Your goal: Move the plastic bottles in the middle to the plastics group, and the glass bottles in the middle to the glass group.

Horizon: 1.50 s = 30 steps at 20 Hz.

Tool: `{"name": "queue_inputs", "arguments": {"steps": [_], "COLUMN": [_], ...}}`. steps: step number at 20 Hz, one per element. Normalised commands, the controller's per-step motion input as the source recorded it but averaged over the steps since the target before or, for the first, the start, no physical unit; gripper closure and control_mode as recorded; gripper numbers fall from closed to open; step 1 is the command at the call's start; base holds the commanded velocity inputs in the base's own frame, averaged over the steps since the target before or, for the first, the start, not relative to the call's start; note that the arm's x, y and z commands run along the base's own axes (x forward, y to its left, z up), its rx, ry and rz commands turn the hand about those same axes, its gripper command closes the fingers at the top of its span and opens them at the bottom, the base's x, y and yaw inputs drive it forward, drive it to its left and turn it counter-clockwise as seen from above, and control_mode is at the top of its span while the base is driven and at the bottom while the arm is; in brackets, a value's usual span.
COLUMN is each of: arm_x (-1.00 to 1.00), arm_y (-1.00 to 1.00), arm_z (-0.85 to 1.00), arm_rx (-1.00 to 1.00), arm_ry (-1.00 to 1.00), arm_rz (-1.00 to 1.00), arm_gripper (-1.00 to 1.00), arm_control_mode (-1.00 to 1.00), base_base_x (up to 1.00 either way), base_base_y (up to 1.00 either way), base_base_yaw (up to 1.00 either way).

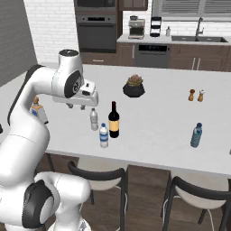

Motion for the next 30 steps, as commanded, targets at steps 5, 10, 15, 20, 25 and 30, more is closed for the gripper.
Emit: {"name": "queue_inputs", "arguments": {"steps": [5,10,15,20,25,30], "arm_x": [-0.07,-0.02,0.12,0.26,0.00,0.00], "arm_y": [0.00,-0.12,-0.01,-0.16,-0.17,-0.21], "arm_z": [-0.19,-0.54,-0.20,-0.01,0.00,0.00], "arm_rx": [-0.04,-0.06,-0.04,0.00,-0.01,-0.01], "arm_ry": [0.15,0.25,-0.01,-0.18,-0.07,-0.02], "arm_rz": [0.00,0.00,0.00,0.00,-0.02,-0.09], "arm_gripper": [-1.00,-1.00,-1.00,-1.00,-1.00,-1.00], "arm_control_mode": [-1.00,-1.00,-1.00,-1.00,-1.00,-1.00], "base_base_x": [0.00,0.00,0.00,0.00,0.00,0.00], "base_base_y": [0.00,0.00,0.00,0.00,0.00,0.00], "base_base_yaw": [0.00,0.00,0.00,0.00,0.00,0.00]}}
